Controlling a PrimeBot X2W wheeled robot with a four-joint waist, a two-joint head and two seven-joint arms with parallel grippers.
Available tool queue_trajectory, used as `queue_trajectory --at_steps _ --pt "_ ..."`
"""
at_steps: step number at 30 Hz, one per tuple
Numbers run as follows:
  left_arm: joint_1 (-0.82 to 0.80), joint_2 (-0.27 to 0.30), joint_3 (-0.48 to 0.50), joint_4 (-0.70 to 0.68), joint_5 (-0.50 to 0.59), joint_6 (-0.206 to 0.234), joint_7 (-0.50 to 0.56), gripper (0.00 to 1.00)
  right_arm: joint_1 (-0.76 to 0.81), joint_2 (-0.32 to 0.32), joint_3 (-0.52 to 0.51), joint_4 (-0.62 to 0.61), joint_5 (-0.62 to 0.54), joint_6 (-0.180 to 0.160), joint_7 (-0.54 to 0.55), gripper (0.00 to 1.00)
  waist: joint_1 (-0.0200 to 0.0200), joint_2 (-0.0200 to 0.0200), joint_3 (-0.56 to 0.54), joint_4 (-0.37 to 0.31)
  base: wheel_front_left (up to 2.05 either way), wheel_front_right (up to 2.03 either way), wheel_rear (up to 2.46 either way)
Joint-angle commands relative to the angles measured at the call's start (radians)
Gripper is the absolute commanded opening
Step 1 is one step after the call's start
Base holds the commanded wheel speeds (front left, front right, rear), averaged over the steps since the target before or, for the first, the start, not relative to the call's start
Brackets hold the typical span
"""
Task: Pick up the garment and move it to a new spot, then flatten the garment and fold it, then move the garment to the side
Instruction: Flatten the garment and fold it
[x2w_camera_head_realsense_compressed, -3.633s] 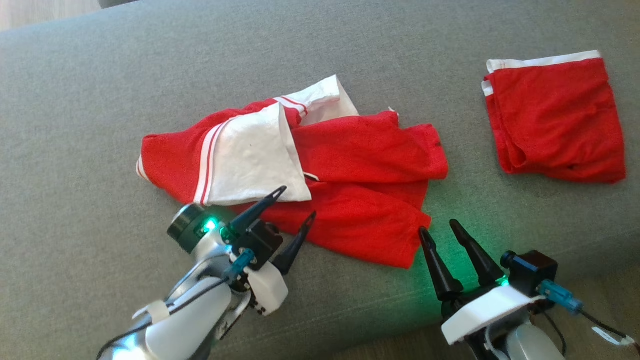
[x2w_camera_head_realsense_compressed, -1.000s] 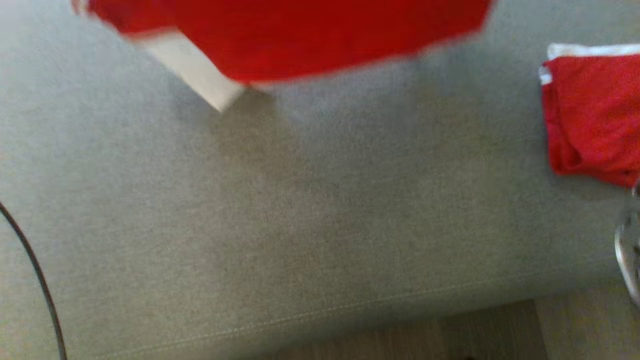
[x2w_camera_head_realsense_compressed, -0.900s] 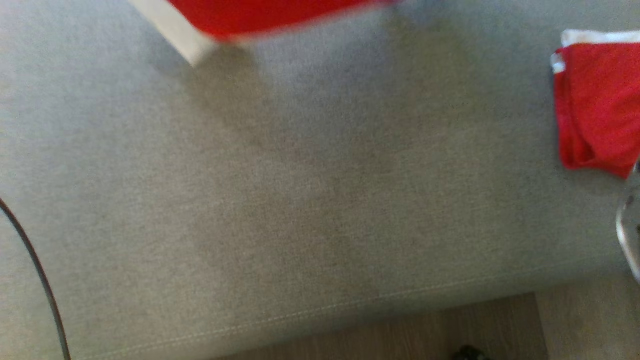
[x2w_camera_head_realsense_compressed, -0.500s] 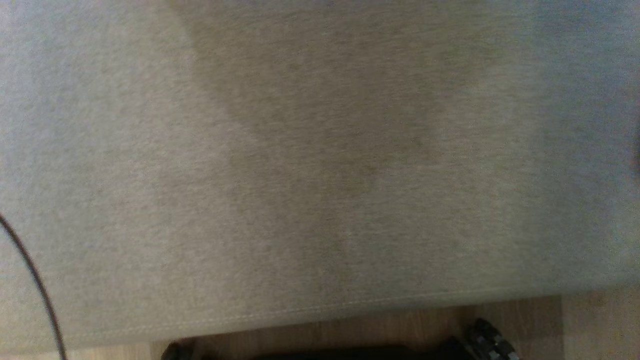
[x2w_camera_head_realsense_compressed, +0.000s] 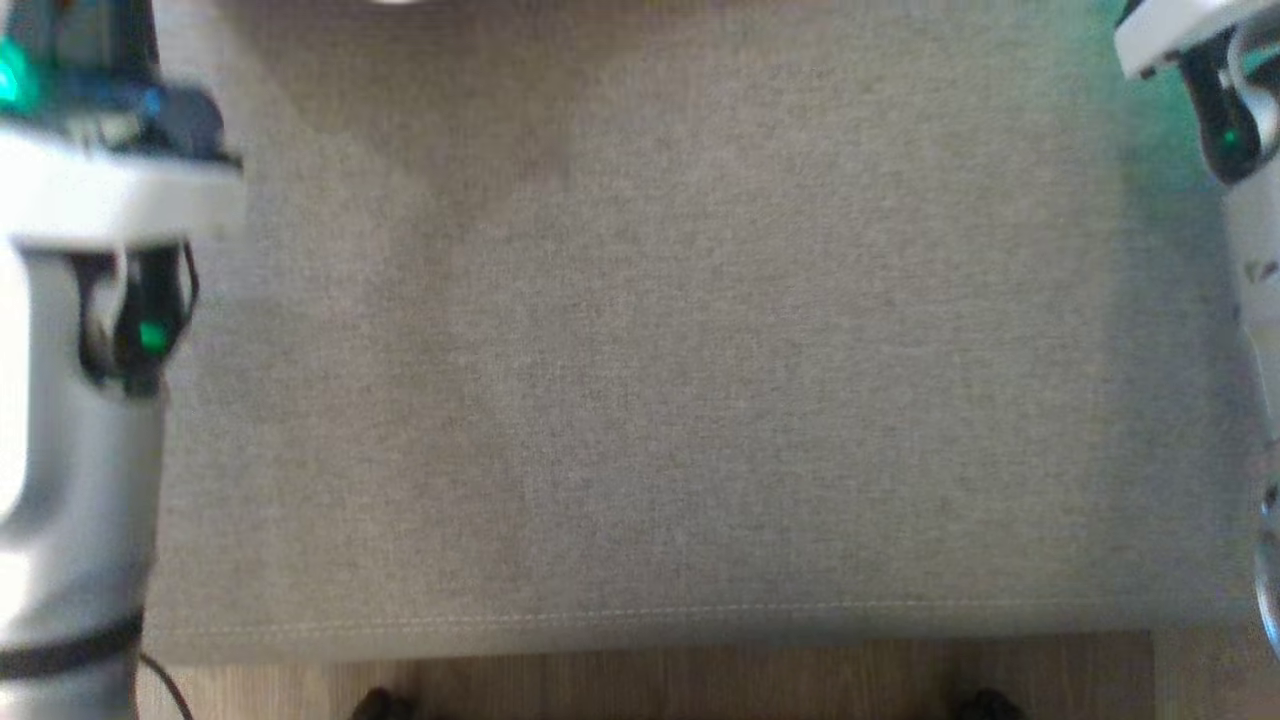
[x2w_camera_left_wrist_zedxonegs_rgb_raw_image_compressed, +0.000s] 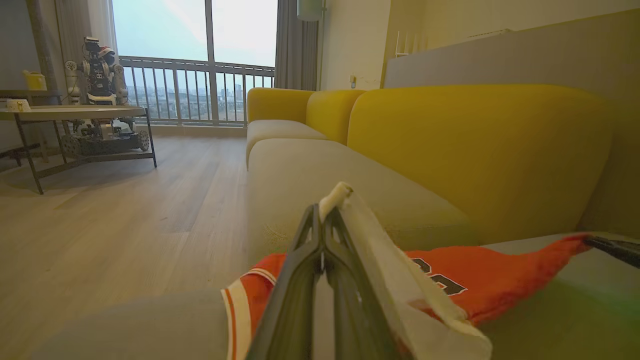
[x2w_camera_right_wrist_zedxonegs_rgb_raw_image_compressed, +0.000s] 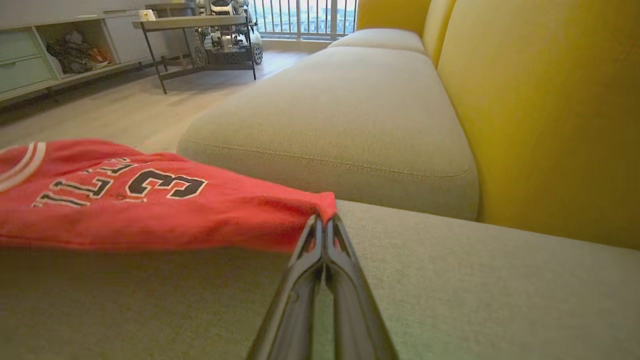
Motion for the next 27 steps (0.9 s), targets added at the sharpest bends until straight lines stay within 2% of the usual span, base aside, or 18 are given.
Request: queue_trajectory --at_steps 1,6,7,13,20,24,25,27 --pt "0.043 0.050 0.047 -0.066 -0.003 0.000 -0.005 0.00 0.041 -0.011 0.018 -0.056 0.031 0.000 0.015 0.00 0.0002 0.0000 -0.063 -0.009 0.00 0.00 0.00" --pt "0.270 0.043 0.076 -0.148 -0.017 0.000 -0.005 0.00 0.238 -0.048 0.019 -0.152 0.120 0.000 0.068 0.00 0.0002 0.0000 -0.154 -0.012 0.00 0.00 0.00" --pt "0.270 0.043 0.076 -0.148 -0.017 0.000 -0.005 0.00 0.238 -0.048 0.019 -0.152 0.120 0.000 0.068 0.00 0.0002 0.0000 -0.154 -0.012 0.00 0.00 0.00" --pt "0.480 0.048 0.074 -0.192 -0.053 0.000 -0.005 0.00 0.508 -0.054 -0.059 -0.325 0.156 0.000 0.150 0.00 0.0002 0.0000 -0.251 -0.013 0.00 0.00 0.00" --pt "0.684 0.068 0.062 -0.240 -0.079 0.000 -0.005 0.00 0.819 -0.005 -0.170 -0.586 0.128 0.000 0.262 0.00 0.0002 0.0000 -0.319 -0.024 0.00 0.00 0.00" --pt "0.786 0.068 0.070 -0.294 -0.087 0.008 -0.005 0.00 0.975 0.040 -0.240 -0.734 0.107 0.000 0.315 0.00 0.0002 0.0000 -0.338 -0.024 0.00 0.00 0.00" --pt "0.830 0.074 0.072 -0.331 -0.093 0.011 0.004 0.00 1.038 0.068 -0.268 -0.805 0.098 0.000 0.341 0.00 0.0002 0.0000 -0.340 -0.024 0.00 0.00 0.00" --pt "0.863 0.086 0.073 -0.370 -0.098 0.014 0.026 0.00 1.078 0.090 -0.278 -0.865 0.092 0.000 0.373 0.00 0.0002 0.0000 -0.336 -0.027 0.00 0.00 0.00"
